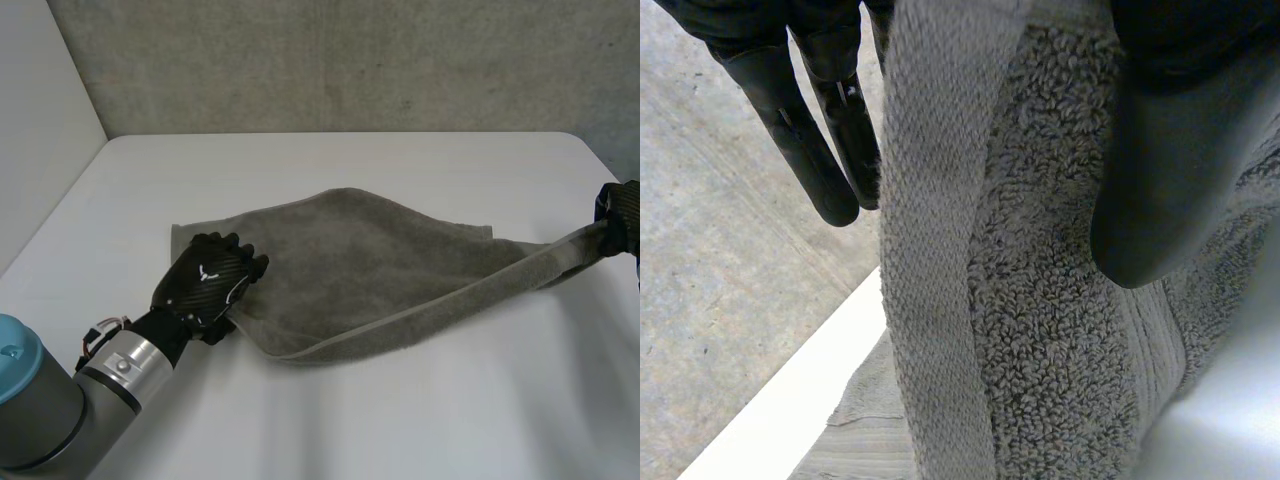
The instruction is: Fold the towel.
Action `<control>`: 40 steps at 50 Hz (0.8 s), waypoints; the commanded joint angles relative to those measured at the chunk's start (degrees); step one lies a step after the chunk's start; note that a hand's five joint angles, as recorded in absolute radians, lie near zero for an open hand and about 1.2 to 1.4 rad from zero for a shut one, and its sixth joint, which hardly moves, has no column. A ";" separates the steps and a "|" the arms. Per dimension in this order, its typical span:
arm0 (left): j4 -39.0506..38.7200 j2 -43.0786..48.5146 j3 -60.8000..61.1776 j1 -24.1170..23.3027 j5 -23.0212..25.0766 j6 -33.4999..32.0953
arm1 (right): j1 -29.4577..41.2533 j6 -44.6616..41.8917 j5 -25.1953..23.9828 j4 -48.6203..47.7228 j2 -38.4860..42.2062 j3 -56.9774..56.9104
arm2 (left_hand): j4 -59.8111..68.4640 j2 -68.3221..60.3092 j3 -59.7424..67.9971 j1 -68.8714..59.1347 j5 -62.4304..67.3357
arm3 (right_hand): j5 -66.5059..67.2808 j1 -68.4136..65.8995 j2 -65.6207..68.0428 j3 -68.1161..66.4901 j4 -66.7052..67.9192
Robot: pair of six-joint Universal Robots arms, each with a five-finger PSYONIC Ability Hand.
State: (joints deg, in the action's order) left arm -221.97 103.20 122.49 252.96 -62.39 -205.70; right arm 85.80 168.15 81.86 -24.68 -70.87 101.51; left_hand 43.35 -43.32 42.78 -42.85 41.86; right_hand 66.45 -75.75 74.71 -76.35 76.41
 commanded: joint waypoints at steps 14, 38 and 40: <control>0.31 0.34 -0.14 -0.37 -0.89 -0.31 | 0.33 -0.71 -0.38 1.64 -1.80 -0.35 | 36.65 -36.68 37.22 -37.15 28.14 | 3.55 -4.25 5.29 -3.65 3.59; 40.30 -25.50 -22.82 7.98 -12.76 18.14 | -0.37 -15.99 -14.01 44.34 -26.95 -25.91 | 36.65 -36.68 37.22 -37.15 28.14 | 3.55 -4.25 5.29 -3.65 3.59; 43.46 -25.24 -23.88 8.42 -12.67 18.14 | -0.28 -17.75 -14.01 45.93 -26.60 -26.62 | 36.65 -36.68 37.22 -37.15 28.14 | 3.55 -4.25 5.29 -3.65 3.59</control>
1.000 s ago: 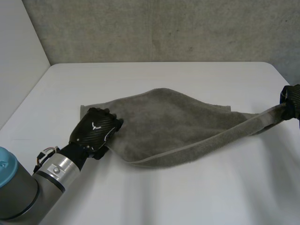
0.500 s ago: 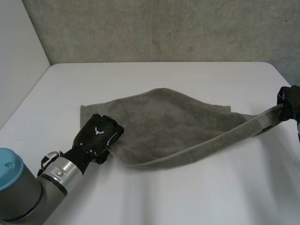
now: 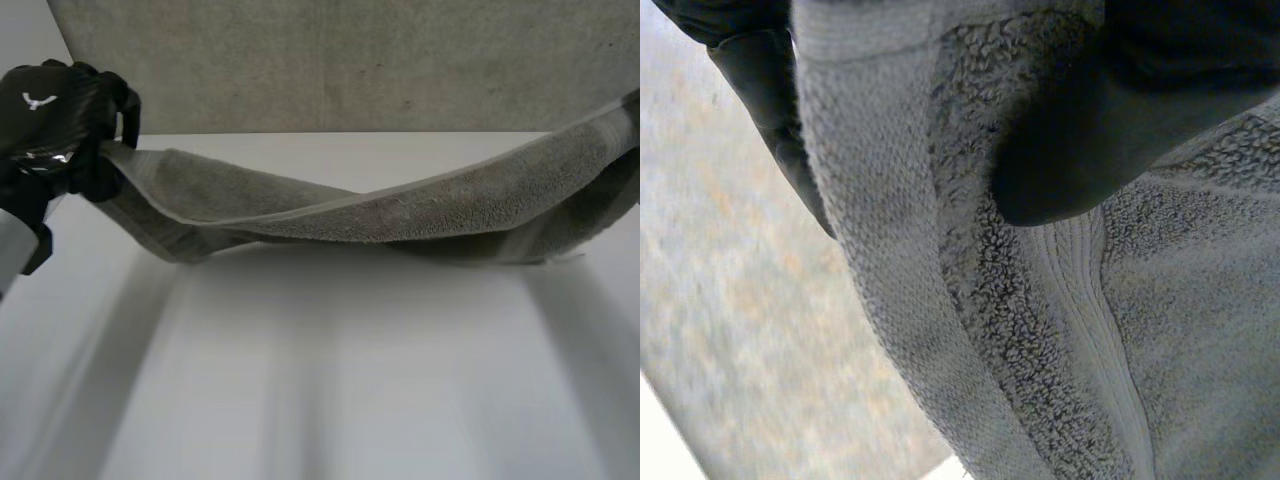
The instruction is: Fold the towel.
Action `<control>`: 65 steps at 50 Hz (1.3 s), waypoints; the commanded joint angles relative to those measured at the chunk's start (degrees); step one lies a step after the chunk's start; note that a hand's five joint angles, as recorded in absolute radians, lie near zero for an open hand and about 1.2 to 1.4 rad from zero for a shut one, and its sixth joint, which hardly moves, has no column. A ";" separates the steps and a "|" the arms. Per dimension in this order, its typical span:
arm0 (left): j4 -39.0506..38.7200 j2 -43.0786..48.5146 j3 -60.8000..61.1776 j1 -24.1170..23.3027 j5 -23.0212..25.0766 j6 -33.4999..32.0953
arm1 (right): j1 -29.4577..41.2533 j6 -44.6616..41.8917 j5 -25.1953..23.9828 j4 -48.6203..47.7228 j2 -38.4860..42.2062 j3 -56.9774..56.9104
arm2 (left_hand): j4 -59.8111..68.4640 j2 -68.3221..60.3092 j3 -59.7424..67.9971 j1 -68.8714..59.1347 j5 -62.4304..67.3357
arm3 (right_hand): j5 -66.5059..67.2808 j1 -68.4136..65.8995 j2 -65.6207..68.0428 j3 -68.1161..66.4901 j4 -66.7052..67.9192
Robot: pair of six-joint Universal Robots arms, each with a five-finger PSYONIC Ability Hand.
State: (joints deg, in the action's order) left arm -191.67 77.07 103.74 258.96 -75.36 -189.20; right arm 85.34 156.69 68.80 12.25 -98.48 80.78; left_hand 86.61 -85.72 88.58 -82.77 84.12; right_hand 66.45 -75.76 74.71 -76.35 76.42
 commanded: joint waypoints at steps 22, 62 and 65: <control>27.11 45.23 -50.02 -1.25 -11.90 0.76 | 18.45 -23.18 18.64 0.18 39.57 -29.24 | -6.61 5.72 -8.58 2.77 -14.12 | 3.55 -4.24 5.29 -3.65 3.58; -13.53 43.16 -17.19 -1.88 -10.52 14.03 | 18.19 -14.92 3.99 -41.34 35.01 9.99 | -6.61 5.72 -8.58 2.77 -14.12 | 3.55 -4.24 5.29 -3.65 3.58; -15.39 43.60 -13.23 -1.79 -8.24 12.11 | 18.19 -15.27 2.66 -41.87 36.51 13.16 | -6.61 5.72 -8.58 2.77 -14.12 | 3.55 -4.24 5.29 -3.65 3.58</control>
State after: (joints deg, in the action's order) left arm -201.83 119.28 82.39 257.05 -87.91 -174.92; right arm 103.58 141.84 74.54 -28.58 -65.15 87.44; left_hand 86.78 -85.73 88.85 -82.77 84.65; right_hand 66.46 -75.76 74.71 -76.33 76.42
